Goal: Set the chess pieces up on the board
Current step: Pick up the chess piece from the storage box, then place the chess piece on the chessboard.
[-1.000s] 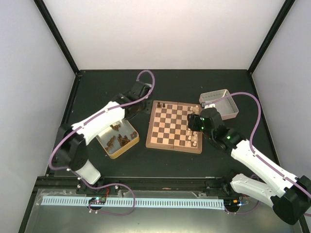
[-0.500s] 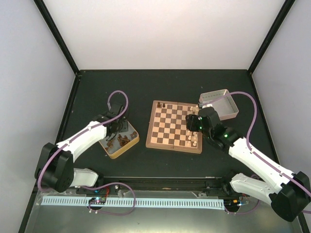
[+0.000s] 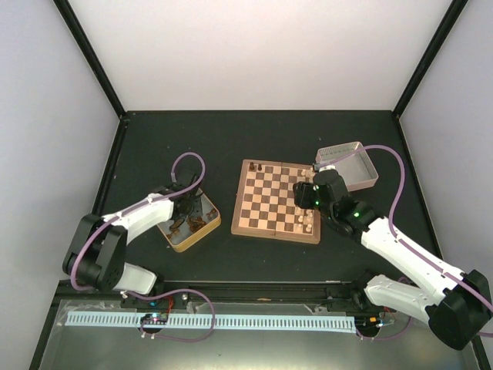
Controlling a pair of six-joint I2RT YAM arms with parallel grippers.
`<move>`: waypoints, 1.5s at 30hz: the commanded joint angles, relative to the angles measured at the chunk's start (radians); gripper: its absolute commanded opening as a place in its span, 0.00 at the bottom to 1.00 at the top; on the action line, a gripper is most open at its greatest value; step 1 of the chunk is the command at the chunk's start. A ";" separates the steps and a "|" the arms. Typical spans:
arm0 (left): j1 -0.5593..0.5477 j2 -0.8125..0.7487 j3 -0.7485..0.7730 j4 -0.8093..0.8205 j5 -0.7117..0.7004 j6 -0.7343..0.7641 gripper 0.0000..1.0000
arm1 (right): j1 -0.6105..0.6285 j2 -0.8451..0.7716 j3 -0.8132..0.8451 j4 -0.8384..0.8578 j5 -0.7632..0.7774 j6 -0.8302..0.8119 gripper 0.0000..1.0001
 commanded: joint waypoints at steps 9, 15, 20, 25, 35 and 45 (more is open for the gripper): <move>0.034 0.072 -0.010 0.053 0.051 -0.019 0.14 | -0.008 0.007 0.007 0.024 -0.002 0.013 0.59; 0.035 0.022 0.008 0.026 0.035 -0.004 0.08 | -0.008 0.005 0.007 0.025 -0.002 0.009 0.59; 0.035 -0.054 0.046 -0.017 0.026 0.012 0.08 | -0.008 0.001 0.009 0.026 -0.002 0.010 0.59; 0.030 -0.132 0.082 -0.010 0.114 0.041 0.08 | -0.008 -0.009 0.002 0.032 0.005 0.019 0.59; -0.069 -0.045 0.217 0.124 0.395 0.137 0.10 | -0.007 -0.030 -0.009 0.036 0.021 0.030 0.59; -0.214 0.262 0.516 0.070 0.299 0.239 0.11 | -0.009 -0.050 -0.022 0.033 0.037 0.029 0.59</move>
